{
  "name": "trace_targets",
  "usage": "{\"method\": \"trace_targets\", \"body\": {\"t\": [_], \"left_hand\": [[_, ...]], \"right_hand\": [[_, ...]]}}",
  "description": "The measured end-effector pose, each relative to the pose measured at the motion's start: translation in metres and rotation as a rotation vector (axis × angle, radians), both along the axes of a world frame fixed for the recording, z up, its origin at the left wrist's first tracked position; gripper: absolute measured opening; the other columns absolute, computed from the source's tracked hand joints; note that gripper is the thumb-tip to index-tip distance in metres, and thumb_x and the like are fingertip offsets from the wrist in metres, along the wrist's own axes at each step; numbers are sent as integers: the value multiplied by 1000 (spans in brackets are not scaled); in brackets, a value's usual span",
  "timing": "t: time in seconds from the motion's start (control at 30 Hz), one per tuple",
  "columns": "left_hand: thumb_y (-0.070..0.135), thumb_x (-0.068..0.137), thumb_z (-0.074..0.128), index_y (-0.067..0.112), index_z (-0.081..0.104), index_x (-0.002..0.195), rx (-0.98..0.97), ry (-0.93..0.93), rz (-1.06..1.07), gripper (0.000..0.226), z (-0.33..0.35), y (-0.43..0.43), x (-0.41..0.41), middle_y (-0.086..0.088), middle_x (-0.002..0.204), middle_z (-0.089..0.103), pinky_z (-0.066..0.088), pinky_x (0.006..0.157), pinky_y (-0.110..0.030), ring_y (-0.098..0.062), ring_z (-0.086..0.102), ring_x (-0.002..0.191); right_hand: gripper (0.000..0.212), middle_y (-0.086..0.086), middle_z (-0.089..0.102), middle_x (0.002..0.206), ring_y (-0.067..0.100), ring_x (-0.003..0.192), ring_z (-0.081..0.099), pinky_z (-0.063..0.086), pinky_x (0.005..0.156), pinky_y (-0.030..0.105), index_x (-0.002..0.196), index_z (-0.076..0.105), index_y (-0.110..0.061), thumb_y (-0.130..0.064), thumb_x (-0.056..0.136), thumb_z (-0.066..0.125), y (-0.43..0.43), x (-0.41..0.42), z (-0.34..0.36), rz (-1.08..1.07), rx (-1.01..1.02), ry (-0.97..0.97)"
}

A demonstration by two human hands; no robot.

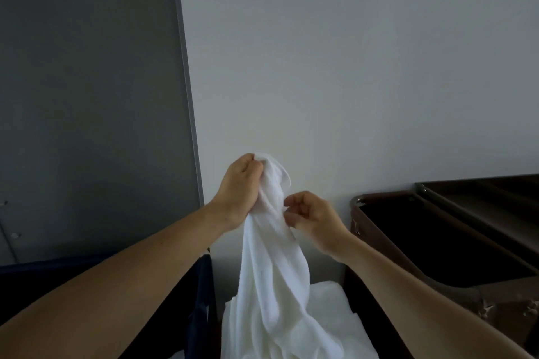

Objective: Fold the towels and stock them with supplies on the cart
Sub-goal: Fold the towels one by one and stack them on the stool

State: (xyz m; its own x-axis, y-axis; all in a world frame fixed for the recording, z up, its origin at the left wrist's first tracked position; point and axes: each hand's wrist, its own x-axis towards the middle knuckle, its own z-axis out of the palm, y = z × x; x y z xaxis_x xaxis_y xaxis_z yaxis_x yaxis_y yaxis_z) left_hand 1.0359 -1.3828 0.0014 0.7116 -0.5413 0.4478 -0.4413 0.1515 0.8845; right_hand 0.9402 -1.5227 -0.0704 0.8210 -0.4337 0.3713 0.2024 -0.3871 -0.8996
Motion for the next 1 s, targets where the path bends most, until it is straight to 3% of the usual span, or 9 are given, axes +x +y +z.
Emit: {"method": "trace_targets", "body": {"t": [0.17,0.27,0.4,0.5,0.63,0.77,0.8,0.87,1.0], "left_hand": [[13,94,41,23,35,61,-187,-109,51,35,75,-14,11,16,52,36,31,47,-23,-5,32,50],[18,96,39,19,40,67,-179,-244,171,29,114,-21,27,10,62,41,34,54,-24,-8,37,56],[22,102,37,8,49,87,-104,-449,462,24,147,-23,53,7,76,47,34,52,-8,-4,43,66],[21,103,35,8,46,91,-154,-469,577,20,188,-23,62,10,77,42,31,56,-19,-2,39,66],[21,102,33,10,44,95,-177,-518,630,17,232,-19,67,9,79,42,25,55,-25,-4,39,67],[22,105,35,8,43,96,10,-646,616,18,211,-25,68,0,84,45,26,62,-19,-16,40,69],[22,105,35,6,44,96,47,-649,593,20,205,-27,69,-2,85,47,26,61,-20,-18,43,71],[22,104,33,3,48,101,57,-583,552,25,203,-31,69,-5,93,50,30,64,-25,-19,46,80],[22,105,29,6,45,102,8,-606,493,23,227,-36,62,0,88,47,31,64,-27,-20,45,81]], "right_hand": [[21,-5,65,81,14,78,59,46,75,37,81,70,-29,-46,71,62,11,7,37,149,91,32],[41,5,69,87,20,82,65,53,75,39,91,72,-13,-49,72,70,8,3,87,221,95,18],[39,5,59,71,20,68,58,45,60,34,75,61,1,-31,75,83,-8,-3,166,-96,-228,16],[40,-9,49,51,10,48,46,35,45,23,55,51,-18,-28,74,85,-7,-8,233,-255,-277,-173],[39,-14,49,51,4,46,42,34,42,22,62,47,-19,-46,72,73,5,-8,272,-466,-330,-511],[24,-9,54,74,16,67,54,37,52,26,72,47,-23,-33,82,66,7,-5,218,-459,-659,95],[21,-7,54,76,20,71,55,39,55,27,74,46,-23,-28,82,65,4,-5,216,-467,-696,141],[21,-8,51,77,23,76,55,37,62,30,77,44,-24,-28,84,64,-1,-9,234,-574,-752,15],[34,-15,50,65,6,59,47,27,50,26,77,35,-31,-39,86,66,-1,-23,260,-821,-651,-512]]}}
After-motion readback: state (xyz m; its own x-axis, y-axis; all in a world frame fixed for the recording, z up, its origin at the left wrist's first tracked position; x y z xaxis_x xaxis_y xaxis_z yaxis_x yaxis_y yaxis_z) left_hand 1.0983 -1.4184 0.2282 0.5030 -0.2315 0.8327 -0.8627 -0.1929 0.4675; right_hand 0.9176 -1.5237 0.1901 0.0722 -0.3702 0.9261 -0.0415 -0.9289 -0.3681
